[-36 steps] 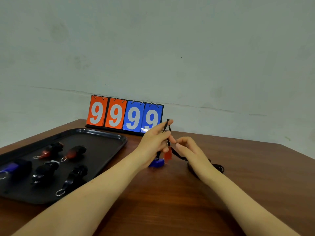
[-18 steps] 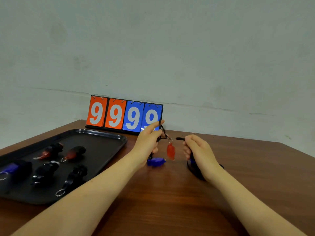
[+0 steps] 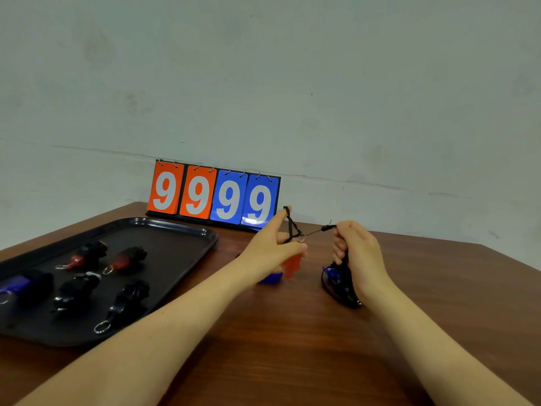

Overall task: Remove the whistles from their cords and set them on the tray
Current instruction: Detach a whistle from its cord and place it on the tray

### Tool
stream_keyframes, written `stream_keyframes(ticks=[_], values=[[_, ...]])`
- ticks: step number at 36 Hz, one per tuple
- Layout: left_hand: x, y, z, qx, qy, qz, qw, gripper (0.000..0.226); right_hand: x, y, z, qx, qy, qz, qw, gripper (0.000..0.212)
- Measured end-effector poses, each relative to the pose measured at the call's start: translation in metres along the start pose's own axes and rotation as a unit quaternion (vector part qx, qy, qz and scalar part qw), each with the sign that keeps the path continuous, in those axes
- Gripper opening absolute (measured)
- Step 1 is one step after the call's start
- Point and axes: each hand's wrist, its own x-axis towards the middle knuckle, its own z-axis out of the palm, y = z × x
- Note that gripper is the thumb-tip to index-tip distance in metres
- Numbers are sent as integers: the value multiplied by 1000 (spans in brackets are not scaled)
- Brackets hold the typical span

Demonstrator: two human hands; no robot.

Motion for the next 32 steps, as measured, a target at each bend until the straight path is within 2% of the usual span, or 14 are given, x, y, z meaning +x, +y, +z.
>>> stream_keyframes(ticks=[4, 6, 11, 13, 14, 16, 19, 22, 24, 26, 29, 32], values=[[-2, 7, 0, -177, -22, -20, 984, 52, 1, 6, -6, -186, 20, -72, 980, 24], [-1, 9, 1, -272, -19, -46, 961, 40, 0, 7, -6, -219, 10, -108, 970, 22], [1, 9, -4, -419, 2, -66, 905, 38, -1, 9, -6, -294, -28, -160, 942, 16], [3, 9, -5, -412, 26, -50, 910, 35, -3, 9, -5, -322, -48, -181, 928, 10], [4, 8, -5, -402, 38, -41, 914, 34, -5, 9, -3, -325, -53, -195, 924, 14], [5, 6, -5, -387, 50, -27, 920, 36, -9, 8, 1, -293, -60, -205, 932, 17], [6, 4, -3, -390, 49, -9, 920, 36, -17, 5, 11, -166, -103, -132, 972, 14], [4, 6, 2, -379, 53, -4, 924, 29, -19, 11, 17, -173, -154, -89, 969, 22], [2, 7, 4, -359, 52, -5, 932, 24, -20, 14, 19, -179, -177, -75, 965, 16], [2, 6, 4, -328, 57, -5, 943, 20, -19, 14, 17, -181, -180, -75, 964, 13], [4, 2, -1, -225, 91, 6, 970, 17, -16, 10, 15, -178, -167, -67, 967, 14], [6, 1, -6, -200, 113, -11, 973, 18, -13, 5, 14, -153, -132, -39, 979, 22]])
